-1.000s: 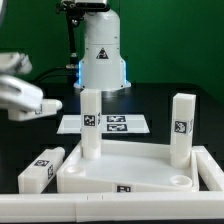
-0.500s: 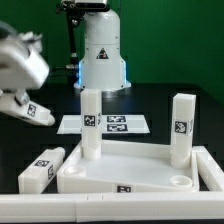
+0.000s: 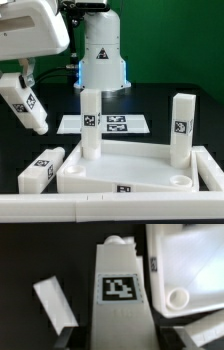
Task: Assemble desk
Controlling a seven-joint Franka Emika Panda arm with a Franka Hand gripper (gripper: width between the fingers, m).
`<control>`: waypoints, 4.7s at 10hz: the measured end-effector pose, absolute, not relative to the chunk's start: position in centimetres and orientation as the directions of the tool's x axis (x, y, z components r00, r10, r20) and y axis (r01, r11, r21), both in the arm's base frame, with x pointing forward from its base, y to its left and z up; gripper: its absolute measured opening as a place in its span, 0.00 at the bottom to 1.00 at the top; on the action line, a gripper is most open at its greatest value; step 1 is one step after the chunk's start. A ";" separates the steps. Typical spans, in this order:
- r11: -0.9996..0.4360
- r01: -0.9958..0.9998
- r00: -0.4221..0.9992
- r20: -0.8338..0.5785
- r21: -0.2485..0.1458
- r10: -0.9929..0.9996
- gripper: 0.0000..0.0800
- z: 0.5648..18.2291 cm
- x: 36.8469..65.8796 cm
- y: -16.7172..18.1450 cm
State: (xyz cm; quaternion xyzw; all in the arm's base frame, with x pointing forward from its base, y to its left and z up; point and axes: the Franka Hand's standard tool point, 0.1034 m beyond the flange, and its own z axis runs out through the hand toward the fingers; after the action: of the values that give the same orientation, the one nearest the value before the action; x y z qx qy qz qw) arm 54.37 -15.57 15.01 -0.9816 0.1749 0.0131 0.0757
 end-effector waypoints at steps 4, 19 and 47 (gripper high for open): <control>-0.957 -0.271 0.889 0.353 -0.102 -0.290 0.36 19.7 59.2 -5.9; -0.994 -0.095 0.913 0.393 -0.058 -0.110 0.36 16.0 63.4 8.8; -0.998 -0.052 0.906 0.420 -0.024 -0.057 0.36 12.2 63.1 9.6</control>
Offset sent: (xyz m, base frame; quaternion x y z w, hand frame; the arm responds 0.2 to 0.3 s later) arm 0.0130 0.0803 0.0169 -0.0648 0.1959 -0.0410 0.9776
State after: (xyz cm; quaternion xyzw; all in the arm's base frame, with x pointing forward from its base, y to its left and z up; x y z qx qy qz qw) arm 63.14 9.64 12.24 -0.9761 0.0281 -0.2154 0.0061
